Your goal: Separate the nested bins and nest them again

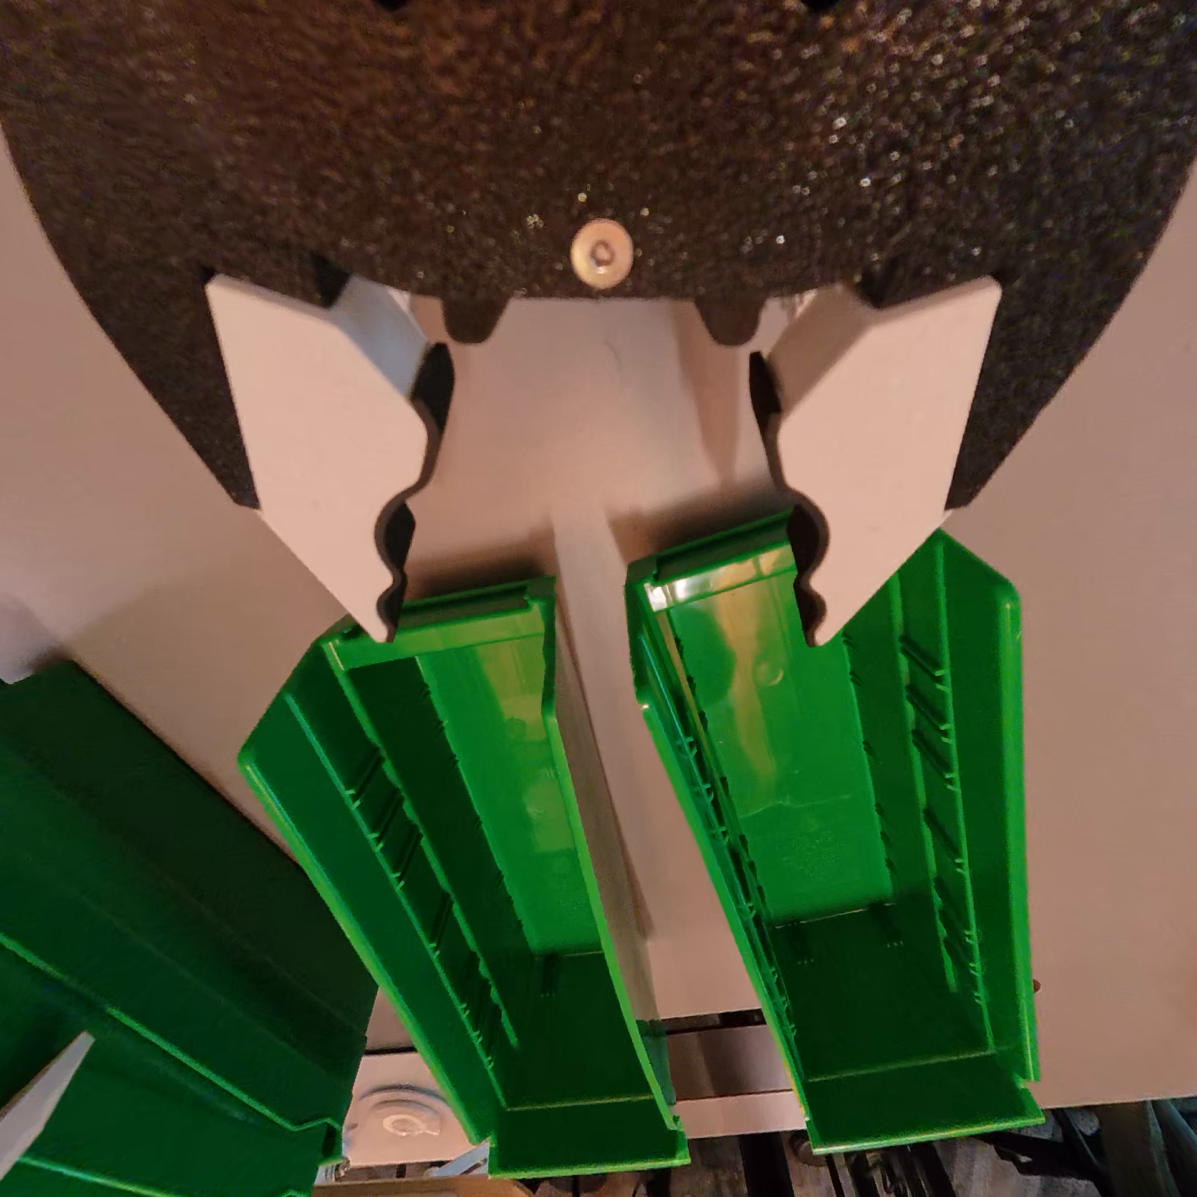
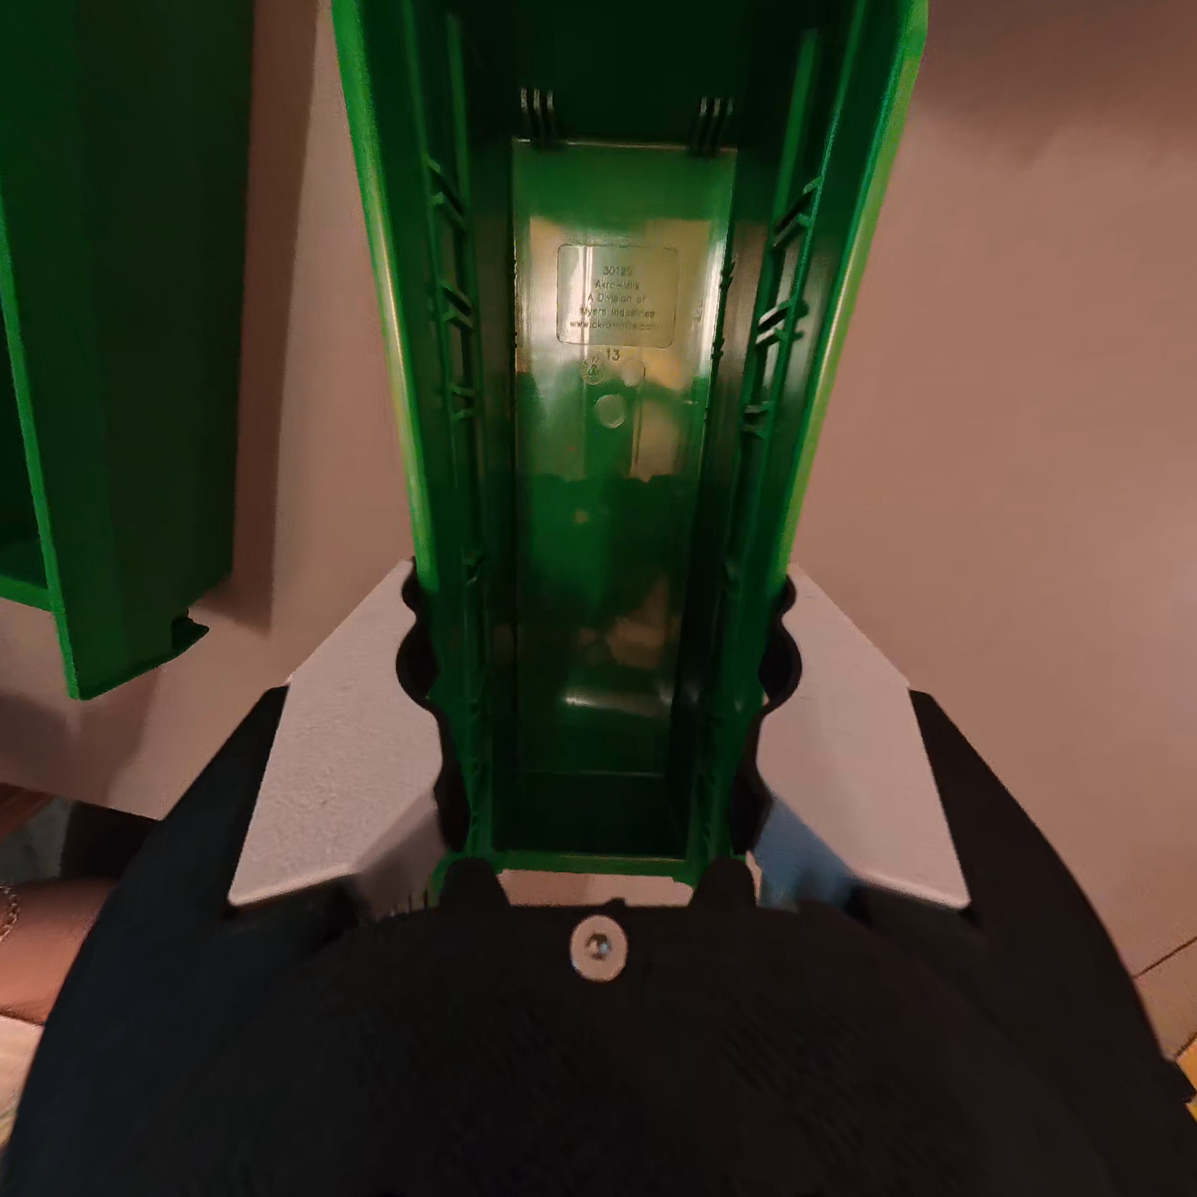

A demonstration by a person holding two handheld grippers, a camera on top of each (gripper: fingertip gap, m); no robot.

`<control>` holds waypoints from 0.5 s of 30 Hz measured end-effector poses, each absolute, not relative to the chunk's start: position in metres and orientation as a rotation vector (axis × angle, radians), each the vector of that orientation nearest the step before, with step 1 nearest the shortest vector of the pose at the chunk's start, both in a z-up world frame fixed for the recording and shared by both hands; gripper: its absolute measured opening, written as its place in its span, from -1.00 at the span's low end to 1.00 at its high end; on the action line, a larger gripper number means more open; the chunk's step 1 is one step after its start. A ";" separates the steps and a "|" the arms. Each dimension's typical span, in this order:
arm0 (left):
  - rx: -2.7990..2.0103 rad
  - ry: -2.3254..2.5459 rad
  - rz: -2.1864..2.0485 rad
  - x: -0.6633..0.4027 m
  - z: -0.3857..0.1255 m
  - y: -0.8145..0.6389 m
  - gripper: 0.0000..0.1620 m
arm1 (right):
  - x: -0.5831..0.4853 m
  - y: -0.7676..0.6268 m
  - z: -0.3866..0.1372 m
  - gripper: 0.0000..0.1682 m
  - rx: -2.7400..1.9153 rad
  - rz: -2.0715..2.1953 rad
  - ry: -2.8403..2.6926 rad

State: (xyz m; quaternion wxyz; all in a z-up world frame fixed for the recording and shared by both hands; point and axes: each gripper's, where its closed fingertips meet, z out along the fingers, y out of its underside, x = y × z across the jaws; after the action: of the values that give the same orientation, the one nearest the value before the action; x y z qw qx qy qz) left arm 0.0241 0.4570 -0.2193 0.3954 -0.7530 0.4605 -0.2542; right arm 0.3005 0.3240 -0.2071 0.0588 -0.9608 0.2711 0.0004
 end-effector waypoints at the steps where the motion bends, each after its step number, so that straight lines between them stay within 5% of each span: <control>1: -1.910 1.168 -0.643 0.024 -0.220 0.457 0.45 | 0.300 0.324 -0.207 0.18 -2.915 0.005 0.827; 15: -1.913 1.168 -0.642 0.024 -0.221 0.458 0.45 | 0.313 0.331 -0.122 0.11 -2.747 0.144 0.817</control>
State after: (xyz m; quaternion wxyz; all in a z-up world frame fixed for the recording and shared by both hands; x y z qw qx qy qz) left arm 0.0239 0.4576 -0.2210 0.3940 -0.7540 0.4606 -0.2531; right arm 0.3126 0.3306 -0.1224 0.1355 -0.9484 0.2822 0.0496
